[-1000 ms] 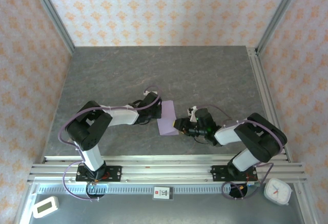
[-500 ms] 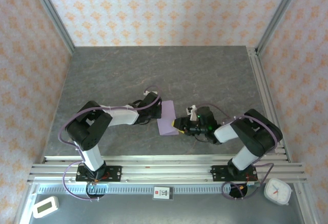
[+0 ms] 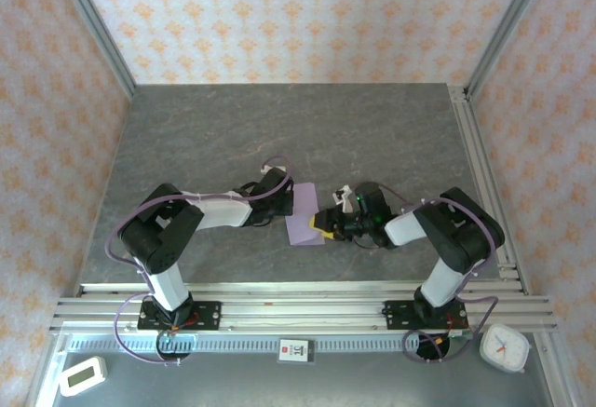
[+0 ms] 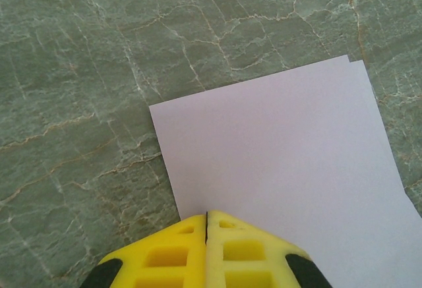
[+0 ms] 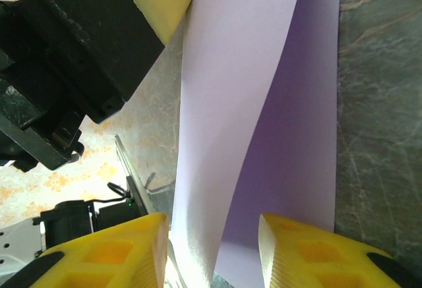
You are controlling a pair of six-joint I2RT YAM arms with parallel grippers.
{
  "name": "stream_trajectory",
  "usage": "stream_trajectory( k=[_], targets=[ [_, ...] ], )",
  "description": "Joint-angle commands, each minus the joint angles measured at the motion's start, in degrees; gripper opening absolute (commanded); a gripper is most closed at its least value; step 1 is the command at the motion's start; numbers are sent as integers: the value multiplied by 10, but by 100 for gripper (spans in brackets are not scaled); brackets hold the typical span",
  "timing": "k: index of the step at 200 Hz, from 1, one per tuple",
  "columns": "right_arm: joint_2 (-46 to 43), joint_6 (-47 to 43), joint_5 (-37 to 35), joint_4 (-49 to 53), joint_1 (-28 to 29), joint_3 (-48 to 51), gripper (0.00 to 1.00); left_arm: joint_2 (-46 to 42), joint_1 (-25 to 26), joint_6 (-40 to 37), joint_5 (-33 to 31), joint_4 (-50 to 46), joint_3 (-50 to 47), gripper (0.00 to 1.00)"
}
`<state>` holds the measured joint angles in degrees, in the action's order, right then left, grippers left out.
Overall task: Fold a paper plane with a square sheet of paper (pick it up from the middle)
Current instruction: Fold the triangle a second time at the center of the table.
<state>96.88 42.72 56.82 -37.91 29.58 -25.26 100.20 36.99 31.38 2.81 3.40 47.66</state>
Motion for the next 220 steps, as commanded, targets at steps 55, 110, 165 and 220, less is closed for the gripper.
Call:
stream_trajectory(
  k=[55,110,165,220],
  targets=[
    [35,-79,-58,32,-39,-70,39,4,-3,-18,13,-58,-26,0],
    [50,-85,-51,47,-46,-86,37,-1,-4,-23,15,-57,-23,0],
    [56,-71,-41,29,-46,-78,37,0,-3,-24,16,-57,-20,0],
    [32,-55,-40,7,-46,-48,37,4,-3,-21,17,-52,-22,0]
  ],
)
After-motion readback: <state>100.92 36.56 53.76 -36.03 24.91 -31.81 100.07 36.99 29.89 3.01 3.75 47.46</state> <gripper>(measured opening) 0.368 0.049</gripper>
